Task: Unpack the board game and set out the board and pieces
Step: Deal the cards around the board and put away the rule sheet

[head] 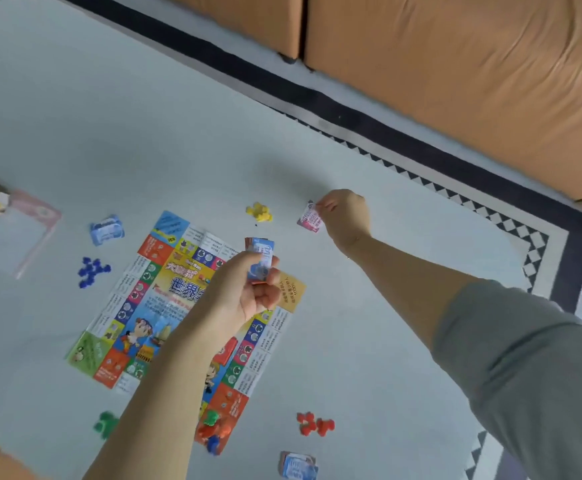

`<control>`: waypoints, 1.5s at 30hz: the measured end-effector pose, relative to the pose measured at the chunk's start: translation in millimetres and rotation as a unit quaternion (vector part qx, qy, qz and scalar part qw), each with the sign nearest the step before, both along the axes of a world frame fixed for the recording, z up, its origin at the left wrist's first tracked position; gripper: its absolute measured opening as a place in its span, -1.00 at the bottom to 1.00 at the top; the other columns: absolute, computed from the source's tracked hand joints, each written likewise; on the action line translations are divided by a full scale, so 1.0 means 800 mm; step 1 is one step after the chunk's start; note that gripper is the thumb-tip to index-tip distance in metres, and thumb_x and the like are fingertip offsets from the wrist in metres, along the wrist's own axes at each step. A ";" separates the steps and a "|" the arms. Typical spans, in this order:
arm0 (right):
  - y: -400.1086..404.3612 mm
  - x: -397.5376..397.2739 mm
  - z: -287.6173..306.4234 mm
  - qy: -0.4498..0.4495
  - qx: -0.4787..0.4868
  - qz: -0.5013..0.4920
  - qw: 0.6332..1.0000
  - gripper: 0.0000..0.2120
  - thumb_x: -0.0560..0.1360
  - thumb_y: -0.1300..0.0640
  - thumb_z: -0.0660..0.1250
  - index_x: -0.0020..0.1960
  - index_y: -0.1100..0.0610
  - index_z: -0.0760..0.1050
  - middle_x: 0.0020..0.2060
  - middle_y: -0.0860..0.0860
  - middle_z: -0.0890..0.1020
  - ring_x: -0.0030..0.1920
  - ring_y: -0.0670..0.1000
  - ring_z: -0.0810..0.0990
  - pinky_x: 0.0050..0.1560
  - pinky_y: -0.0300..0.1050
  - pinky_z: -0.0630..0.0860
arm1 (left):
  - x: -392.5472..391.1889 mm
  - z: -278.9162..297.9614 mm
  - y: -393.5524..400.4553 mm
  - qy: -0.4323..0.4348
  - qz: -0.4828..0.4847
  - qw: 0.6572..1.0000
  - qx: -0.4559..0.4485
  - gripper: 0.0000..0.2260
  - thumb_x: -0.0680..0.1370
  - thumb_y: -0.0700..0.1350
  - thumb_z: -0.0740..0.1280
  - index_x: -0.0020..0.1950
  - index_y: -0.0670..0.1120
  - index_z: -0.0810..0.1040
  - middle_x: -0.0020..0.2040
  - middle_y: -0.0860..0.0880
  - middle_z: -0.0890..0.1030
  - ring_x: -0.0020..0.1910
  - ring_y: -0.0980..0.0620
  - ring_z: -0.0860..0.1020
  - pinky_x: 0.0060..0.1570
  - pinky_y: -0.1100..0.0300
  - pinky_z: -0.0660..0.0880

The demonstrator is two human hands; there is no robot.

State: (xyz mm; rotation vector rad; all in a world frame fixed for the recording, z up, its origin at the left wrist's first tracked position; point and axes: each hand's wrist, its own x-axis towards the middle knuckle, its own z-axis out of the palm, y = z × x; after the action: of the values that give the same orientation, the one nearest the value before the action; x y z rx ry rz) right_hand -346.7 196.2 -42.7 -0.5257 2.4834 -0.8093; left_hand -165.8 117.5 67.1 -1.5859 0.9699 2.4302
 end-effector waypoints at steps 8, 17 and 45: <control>0.005 -0.009 0.014 0.039 -0.043 0.012 0.998 -0.78 0.48 0.10 0.36 0.10 0.11 0.45 0.06 0.01 0.43 0.00 -0.05 0.43 -0.17 -0.18 0.40 | 0.014 -0.008 0.026 0.048 0.023 0.995 -0.081 -0.82 0.63 -0.19 0.15 -0.09 -0.19 0.50 -0.35 -0.07 0.58 -0.44 0.04 0.49 -0.37 0.27 0.48; 0.046 0.103 0.129 -0.214 -0.143 0.116 0.959 -0.84 0.48 0.00 0.37 -0.15 0.07 0.65 -0.18 -0.12 0.66 -0.17 -0.15 0.53 -0.17 -0.37 0.39 | 0.053 0.028 0.062 0.036 0.033 0.985 -0.165 -0.88 0.60 -0.18 0.22 -0.08 -0.15 0.52 -0.29 -0.05 0.68 -0.47 0.08 0.59 -0.43 0.33 0.49; 0.053 0.281 0.170 -0.244 -0.064 0.327 0.911 -0.93 0.44 0.13 0.43 -0.15 0.12 0.66 -0.25 0.01 0.66 -0.22 -0.06 0.57 -0.10 -0.18 0.49 | 0.263 0.055 0.143 -0.015 0.211 0.966 -0.151 -0.84 0.56 -0.13 0.31 0.02 -0.20 0.59 -0.26 -0.12 0.67 -0.28 0.00 0.65 -0.26 0.29 0.56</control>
State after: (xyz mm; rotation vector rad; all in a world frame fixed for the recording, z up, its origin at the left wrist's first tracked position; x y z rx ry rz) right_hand -121.7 238.6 93.5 -0.9920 1.6430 -0.7099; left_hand 44.9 232.0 111.0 -2.1179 1.1450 2.6049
